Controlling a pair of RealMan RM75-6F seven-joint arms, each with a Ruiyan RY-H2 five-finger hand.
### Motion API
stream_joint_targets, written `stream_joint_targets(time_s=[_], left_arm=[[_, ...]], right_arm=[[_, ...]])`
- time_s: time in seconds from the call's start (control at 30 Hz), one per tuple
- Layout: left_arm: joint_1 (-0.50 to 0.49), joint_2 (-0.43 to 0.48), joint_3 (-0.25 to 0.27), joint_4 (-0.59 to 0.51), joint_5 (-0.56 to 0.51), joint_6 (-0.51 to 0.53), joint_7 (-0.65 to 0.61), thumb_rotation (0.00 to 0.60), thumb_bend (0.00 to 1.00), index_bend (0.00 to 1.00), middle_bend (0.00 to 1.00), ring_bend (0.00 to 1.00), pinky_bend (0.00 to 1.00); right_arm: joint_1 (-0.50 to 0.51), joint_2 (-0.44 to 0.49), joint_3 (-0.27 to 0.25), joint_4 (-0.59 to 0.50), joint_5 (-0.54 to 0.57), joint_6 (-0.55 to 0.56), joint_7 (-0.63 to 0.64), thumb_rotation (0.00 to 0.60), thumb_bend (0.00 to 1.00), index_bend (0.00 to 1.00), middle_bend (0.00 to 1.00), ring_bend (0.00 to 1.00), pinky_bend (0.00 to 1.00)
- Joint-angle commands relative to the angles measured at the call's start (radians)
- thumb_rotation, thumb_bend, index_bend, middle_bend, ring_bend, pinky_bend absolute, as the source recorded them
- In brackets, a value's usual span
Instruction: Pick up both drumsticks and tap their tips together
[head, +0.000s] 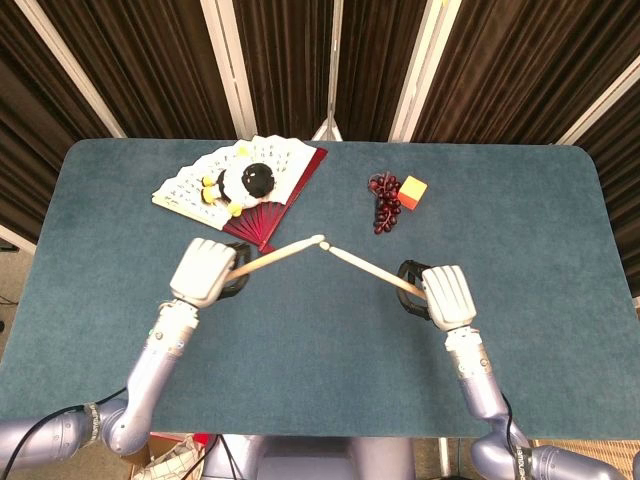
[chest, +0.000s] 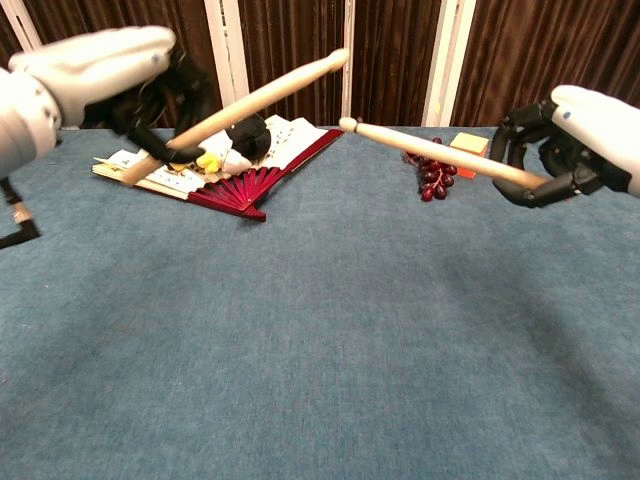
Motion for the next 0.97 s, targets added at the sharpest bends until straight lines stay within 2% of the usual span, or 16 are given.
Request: stream_joint_targets(time_s=[0.03, 0.53, 0.97], left_arm=[[-0.024, -0.022, -0.023, -0.032, 0.000, 0.010, 0.012, 0.600, 0.62, 0.69, 0.78, 0.81, 0.93], [-0.073, -0.092, -0.020, -0.056, -0.063, 0.033, 0.132, 0.600, 0.62, 0.69, 0.78, 0.81, 0.93], [-0.089, -0.120, -0.015, -0.033, -0.086, 0.049, 0.158, 0.600, 0.62, 0.69, 0.78, 0.81, 0.93]], right_arm=[[0.011, 0.001, 0.020, -0.049, 0.013, 0.004, -0.031, 0.600, 0.53, 0.87, 0.77, 0.81, 0.80], [0.008, 0.024, 0.042, -0.178, 0.037, 0.030, -0.075, 0.600, 0.53, 0.87, 0.77, 0.81, 0.80], [0.004, 0.021, 0.027, -0.192, 0.032, 0.041, -0.073, 0.600, 0.53, 0.87, 0.77, 0.81, 0.80]])
